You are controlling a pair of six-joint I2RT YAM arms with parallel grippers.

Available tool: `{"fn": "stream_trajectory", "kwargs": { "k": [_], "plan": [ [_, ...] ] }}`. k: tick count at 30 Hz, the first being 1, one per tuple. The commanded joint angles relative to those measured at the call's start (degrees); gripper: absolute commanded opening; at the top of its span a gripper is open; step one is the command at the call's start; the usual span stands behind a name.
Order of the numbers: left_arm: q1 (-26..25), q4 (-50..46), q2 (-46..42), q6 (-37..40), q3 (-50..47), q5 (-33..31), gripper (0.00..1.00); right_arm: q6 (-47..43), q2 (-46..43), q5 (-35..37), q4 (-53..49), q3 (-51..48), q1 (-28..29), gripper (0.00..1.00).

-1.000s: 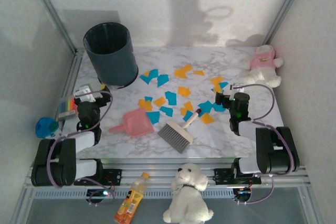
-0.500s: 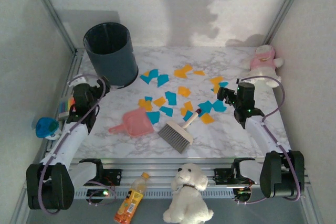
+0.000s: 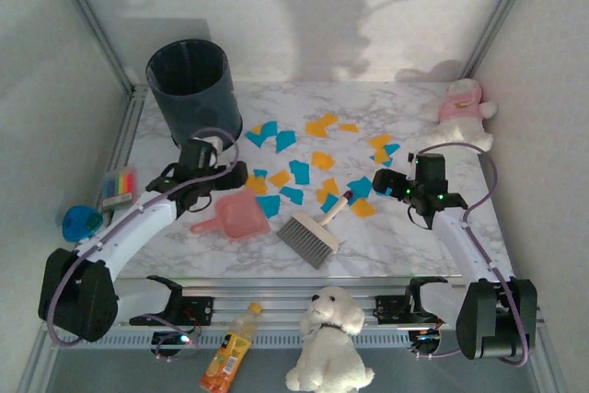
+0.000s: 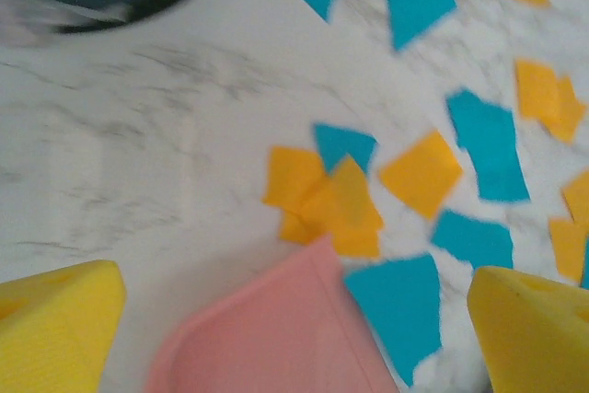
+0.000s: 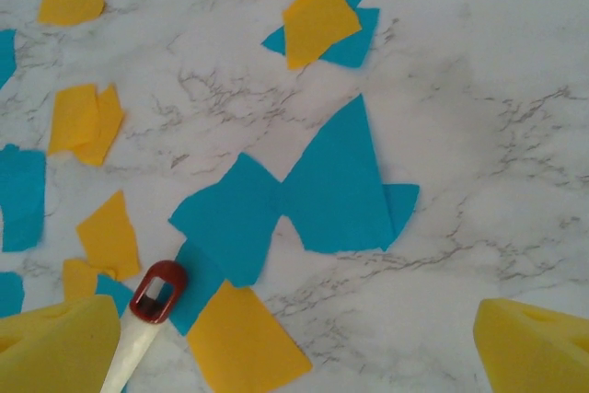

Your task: Sweep away the paper scraps from the table

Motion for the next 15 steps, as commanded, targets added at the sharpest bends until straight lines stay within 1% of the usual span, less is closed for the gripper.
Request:
{"fn": "stream_trajectory", "kwargs": {
  "k": [1,3,6,9,13,15],
  "plan": [
    [-4.66,-2.08,2.83,3.66,2.48,-0.11,0.90,0.47,-0.97,-2.30,-2.40,-0.47,-0.25,0.99],
    [-6.81,-1.45,5.27,4.12,4.01,1.21,0.85,0.53,-1.32,-2.98,-2.76,-0.67,-0.25,0.99],
    [-9.90,-1.72,9.92,4.61,7.52,3.05,0.75,0.47,-2.02,-2.80,-3.66,-0.82,-0.28,0.99],
    [-13.89,-3.08,15.06,5.97,11.72,2.86,0.72,0.54,-2.35,-2.53,-4.30,-0.87,-0.22,0.99],
    [-19.72,-6.16,22.46,8.66,18.54,0.68,0.70,0.81,-2.46,-2.46,-4.70,-0.95,-0.22,0.99],
    [-22.02,-7.31,25.99,9.78,21.56,0.64,0.65,0.85,-2.35,-2.25,-4.72,-0.96,-0.23,0.99]
  ]
}}
